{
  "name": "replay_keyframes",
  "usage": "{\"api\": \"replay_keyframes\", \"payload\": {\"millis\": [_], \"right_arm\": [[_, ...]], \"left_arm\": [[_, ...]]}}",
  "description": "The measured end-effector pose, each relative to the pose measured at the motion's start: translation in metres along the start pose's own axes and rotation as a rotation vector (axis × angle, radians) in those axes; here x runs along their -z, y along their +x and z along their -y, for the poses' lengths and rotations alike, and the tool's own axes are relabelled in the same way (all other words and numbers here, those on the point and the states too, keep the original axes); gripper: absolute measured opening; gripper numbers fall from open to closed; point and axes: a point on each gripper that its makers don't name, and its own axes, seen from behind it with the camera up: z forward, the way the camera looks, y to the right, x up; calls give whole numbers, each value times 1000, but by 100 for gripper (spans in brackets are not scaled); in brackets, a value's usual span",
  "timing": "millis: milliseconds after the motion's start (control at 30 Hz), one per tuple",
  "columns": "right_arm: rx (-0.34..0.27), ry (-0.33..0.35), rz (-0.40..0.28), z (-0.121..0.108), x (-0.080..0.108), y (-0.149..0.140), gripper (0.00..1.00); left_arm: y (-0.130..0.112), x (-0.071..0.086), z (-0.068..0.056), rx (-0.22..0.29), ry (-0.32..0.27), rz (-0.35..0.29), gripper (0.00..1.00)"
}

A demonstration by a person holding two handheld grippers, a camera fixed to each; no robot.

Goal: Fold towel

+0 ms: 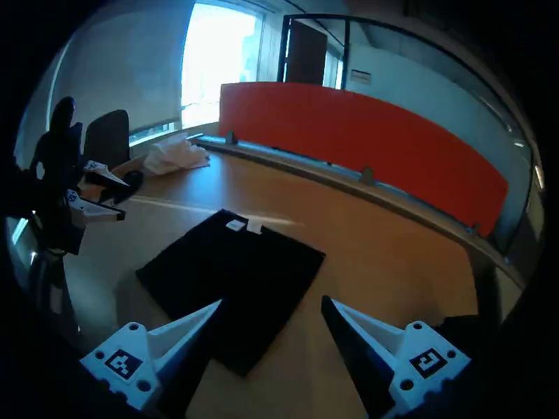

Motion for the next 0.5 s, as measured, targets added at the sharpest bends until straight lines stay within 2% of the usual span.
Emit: {"api": "replay_keyframes", "payload": {"millis": [500], "right_arm": [[14,60,121,22,-27,-67,100]], "left_arm": [[-68,-30,-23,-9,-70,139,98]]}}
